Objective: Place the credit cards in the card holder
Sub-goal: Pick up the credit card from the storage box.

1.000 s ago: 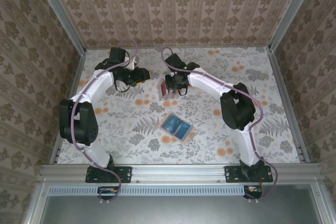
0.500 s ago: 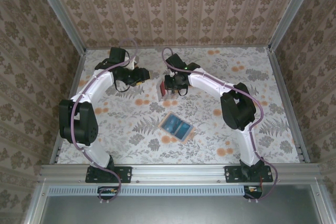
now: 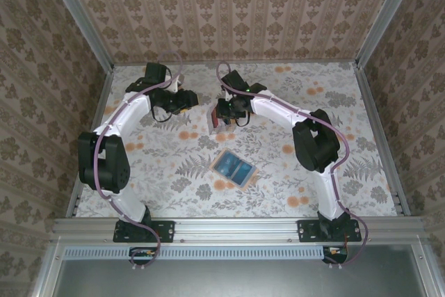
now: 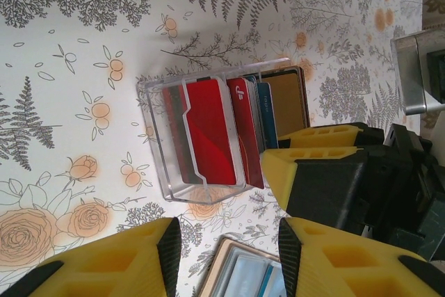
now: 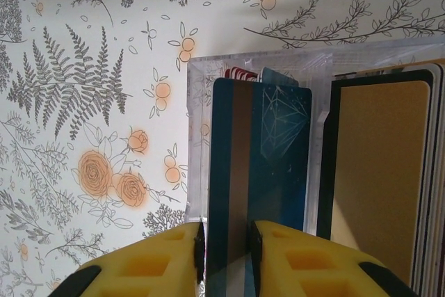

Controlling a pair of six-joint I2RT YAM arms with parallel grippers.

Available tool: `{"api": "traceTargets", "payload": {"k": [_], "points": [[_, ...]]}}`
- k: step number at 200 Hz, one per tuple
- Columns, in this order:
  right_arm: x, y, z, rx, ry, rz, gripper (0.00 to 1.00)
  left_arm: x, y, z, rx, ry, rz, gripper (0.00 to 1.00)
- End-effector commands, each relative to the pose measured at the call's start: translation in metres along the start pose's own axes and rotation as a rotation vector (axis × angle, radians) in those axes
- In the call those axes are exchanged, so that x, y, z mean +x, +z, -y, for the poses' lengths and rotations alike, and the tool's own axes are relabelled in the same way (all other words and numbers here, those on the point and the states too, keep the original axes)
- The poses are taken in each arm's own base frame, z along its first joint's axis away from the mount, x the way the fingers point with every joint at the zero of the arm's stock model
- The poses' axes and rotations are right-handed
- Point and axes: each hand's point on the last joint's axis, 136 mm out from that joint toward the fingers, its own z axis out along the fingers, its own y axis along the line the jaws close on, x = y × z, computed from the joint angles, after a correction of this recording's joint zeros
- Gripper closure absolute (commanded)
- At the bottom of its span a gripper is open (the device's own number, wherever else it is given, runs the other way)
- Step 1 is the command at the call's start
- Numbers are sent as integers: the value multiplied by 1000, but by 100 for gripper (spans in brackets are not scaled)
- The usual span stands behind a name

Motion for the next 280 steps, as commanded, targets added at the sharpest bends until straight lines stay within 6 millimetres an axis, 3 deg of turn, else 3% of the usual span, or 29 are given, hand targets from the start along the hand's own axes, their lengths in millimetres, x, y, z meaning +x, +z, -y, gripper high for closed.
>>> {"api": "traceTargets", "payload": {"k": [1, 67, 112, 196, 236, 280], "points": [[0, -5, -3, -22, 9, 3, 73, -5, -2, 0, -13, 30, 2, 56], [-6, -19, -2, -18, 2, 33, 88, -4, 1, -3, -16, 25, -5, 56], [-7, -44, 3, -2, -16, 72, 90, -4, 2, -3, -17, 25, -7, 56], [-9, -135, 4, 12, -78, 227, 90, -2, 6, -2, -14, 26, -16, 56], [2, -170, -3, -43, -98, 267, 90, 3, 9, -1, -31, 41, -28, 56], [25, -194, -2, -89, -130, 266, 89, 8, 8, 7, -44, 43, -27, 56]]}}
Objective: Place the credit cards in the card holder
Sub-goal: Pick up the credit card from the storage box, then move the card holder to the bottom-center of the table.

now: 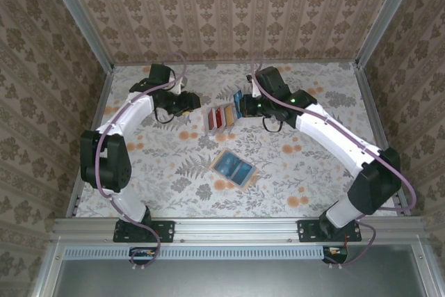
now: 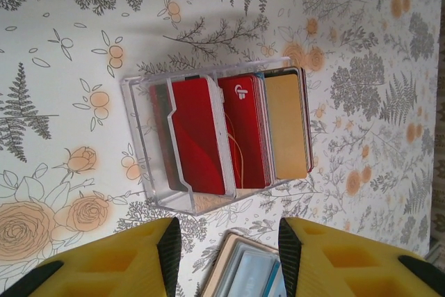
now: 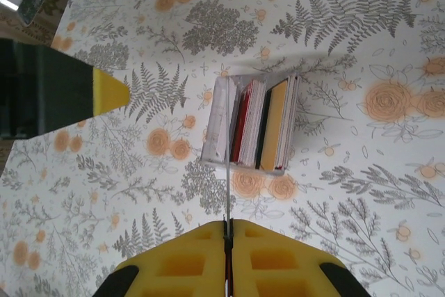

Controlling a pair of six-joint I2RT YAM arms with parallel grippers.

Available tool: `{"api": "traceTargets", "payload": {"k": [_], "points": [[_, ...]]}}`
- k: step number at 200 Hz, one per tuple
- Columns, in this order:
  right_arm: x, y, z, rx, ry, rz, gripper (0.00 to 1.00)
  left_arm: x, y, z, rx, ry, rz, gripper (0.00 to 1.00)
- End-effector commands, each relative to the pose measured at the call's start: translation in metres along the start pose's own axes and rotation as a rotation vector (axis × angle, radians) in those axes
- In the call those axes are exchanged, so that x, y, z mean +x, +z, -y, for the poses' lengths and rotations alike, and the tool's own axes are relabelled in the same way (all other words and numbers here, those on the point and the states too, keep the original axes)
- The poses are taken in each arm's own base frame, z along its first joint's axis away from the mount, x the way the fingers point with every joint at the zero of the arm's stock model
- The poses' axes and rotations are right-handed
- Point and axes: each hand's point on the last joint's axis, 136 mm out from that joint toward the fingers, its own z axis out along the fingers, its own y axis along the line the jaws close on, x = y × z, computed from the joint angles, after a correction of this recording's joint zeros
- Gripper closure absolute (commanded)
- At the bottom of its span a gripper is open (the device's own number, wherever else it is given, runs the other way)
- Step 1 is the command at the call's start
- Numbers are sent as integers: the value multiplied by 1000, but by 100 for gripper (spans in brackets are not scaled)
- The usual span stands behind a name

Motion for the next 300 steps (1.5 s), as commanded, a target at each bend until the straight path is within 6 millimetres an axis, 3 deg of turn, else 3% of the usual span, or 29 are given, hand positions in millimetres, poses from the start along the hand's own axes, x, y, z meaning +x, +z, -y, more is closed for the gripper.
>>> {"api": "traceTargets", "payload": {"k": [1, 20, 23, 69, 113, 152, 189, 231, 271, 285, 300], "points": [[7, -21, -3, -40, -32, 4, 89, -2, -2, 6, -13, 30, 6, 56], [21, -26, -2, -69, -33, -11, 89, 4, 2, 7, -29, 35, 23, 56], [22, -35, -4, -86, -34, 4, 89, 5, 3, 6, -33, 33, 24, 56], [64, -44, -11, -248, -11, -7, 88, 47, 18, -15, -104, 10, 16, 56], [116, -26, -11, -379, 79, -93, 88, 83, 45, -17, -126, 19, -27, 56], [162, -11, 20, -300, 175, -153, 89, 117, 69, -8, -167, 55, -90, 57], [184, -10, 35, -262, 233, -182, 89, 146, 79, -12, -216, 67, -126, 58], [195, -10, 22, -318, 253, -239, 89, 175, 87, -24, -254, 48, -173, 59], [219, 0, 11, -312, 242, -330, 89, 199, 92, -26, -266, 39, -199, 60], [228, 6, 17, -271, 254, -346, 89, 206, 95, -23, -263, 37, -203, 60], [236, 14, 35, -181, 300, -339, 89, 213, 97, -18, -261, 42, -207, 60]]}}
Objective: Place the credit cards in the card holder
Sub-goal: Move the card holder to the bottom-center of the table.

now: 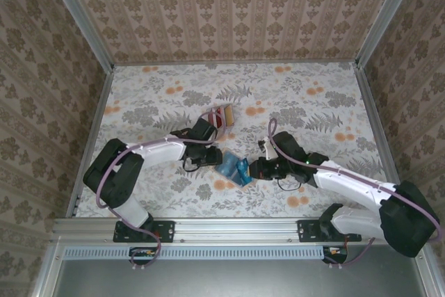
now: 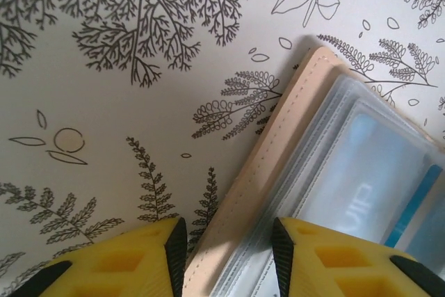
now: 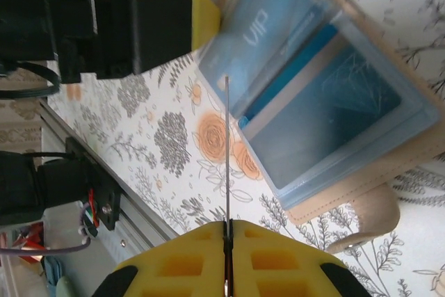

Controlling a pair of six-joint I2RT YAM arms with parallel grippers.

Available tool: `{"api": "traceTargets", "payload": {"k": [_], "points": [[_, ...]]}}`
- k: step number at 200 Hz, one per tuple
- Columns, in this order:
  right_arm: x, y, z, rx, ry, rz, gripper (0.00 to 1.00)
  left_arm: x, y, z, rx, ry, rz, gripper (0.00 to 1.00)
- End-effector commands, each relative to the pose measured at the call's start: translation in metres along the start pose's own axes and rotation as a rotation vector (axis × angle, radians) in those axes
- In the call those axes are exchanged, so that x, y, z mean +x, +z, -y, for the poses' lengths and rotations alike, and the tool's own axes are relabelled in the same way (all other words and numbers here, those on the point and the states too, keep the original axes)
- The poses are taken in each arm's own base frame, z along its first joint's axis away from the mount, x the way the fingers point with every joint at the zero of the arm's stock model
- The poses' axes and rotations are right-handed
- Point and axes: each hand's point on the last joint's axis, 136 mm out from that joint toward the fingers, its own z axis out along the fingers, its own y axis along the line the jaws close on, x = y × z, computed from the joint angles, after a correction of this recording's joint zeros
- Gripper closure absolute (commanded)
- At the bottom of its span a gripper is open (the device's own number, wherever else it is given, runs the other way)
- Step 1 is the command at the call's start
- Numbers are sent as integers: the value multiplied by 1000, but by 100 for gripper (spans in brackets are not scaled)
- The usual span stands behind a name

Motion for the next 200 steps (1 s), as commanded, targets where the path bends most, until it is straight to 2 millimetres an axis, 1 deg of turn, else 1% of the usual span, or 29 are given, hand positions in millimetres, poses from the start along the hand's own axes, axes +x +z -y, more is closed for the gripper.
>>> {"api": "traceTargets", "payload": {"k": [1, 10, 29, 61, 76, 96, 111, 129, 171, 200], "points": [[4, 7, 24, 85, 80, 20, 89, 19, 9, 9, 6, -17, -31, 60], [4, 7, 34, 122, 103, 39, 89, 23, 10, 13, 9, -12, -34, 60], [0, 4, 45, 164, 127, 83, 90, 30, 11, 22, 18, -8, -40, 61], [-4, 6, 51, 159, 148, 89, 90, 44, 13, 38, 39, 1, -57, 61], [-5, 7, 57, 172, 152, 90, 90, 50, 13, 43, 44, 6, -64, 61], [-9, 2, 64, 169, 173, 109, 90, 56, 13, 48, 45, 13, -70, 61], [-14, 0, 66, 144, 182, 127, 90, 59, 14, 49, 45, 11, -73, 61], [-15, 2, 68, 124, 195, 103, 90, 60, 16, 51, 50, 9, -72, 61], [-9, 10, 70, 99, 217, 51, 90, 57, 15, 53, 43, 16, -67, 62], [-12, -2, 63, 88, 205, 83, 90, 58, 16, 49, 33, 13, -68, 65]]}}
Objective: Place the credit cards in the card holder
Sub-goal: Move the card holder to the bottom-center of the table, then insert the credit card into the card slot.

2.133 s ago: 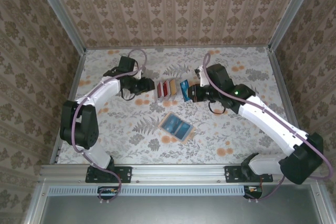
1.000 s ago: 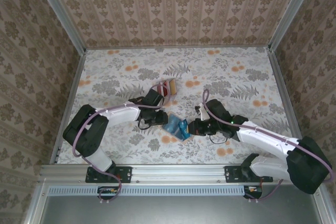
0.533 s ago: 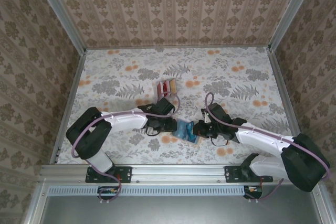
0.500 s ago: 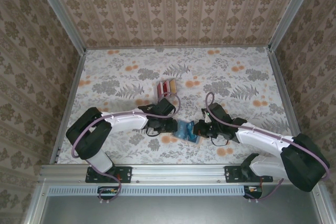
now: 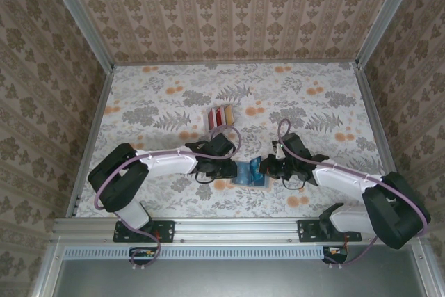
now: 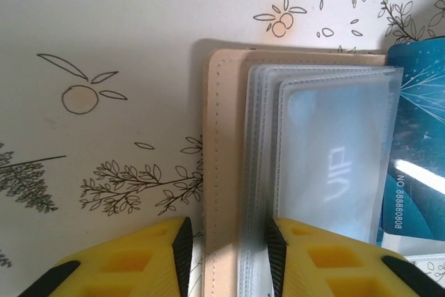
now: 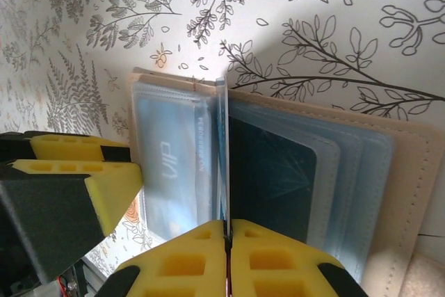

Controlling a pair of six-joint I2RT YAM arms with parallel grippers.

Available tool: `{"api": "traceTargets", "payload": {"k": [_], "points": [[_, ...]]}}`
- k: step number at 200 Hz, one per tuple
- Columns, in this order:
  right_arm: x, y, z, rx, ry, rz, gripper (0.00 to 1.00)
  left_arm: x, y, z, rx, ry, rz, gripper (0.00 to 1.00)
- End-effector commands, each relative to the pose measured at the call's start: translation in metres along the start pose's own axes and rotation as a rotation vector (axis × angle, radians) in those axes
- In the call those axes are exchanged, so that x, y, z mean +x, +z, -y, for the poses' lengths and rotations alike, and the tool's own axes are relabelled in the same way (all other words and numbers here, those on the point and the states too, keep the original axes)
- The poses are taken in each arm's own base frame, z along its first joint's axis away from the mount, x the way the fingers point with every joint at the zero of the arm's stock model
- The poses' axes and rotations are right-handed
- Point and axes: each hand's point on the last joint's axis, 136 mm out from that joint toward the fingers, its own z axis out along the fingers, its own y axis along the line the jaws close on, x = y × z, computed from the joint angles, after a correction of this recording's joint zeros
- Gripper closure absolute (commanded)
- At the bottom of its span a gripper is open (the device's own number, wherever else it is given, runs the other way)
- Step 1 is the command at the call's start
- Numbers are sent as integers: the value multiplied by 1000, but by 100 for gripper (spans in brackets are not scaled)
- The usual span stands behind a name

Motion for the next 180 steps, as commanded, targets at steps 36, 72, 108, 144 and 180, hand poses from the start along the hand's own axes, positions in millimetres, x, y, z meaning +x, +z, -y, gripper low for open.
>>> {"api": "traceTargets", "payload": {"k": [36, 72, 108, 144, 180], "points": [[2, -23, -13, -58, -30, 27, 90, 8, 5, -8, -31, -19, -19, 66], [8, -14, -4, -45, -5, -9, 90, 8, 6, -7, -28, -15, -24, 66], [11, -3, -1, -69, 22, -23, 90, 11, 8, -11, -33, -21, -26, 66], [9, 0, -10, -96, 18, -31, 90, 11, 7, -11, -33, -19, -25, 67], [13, 0, -8, -84, 16, -49, 90, 10, 8, -11, -31, -18, -23, 67]]}}
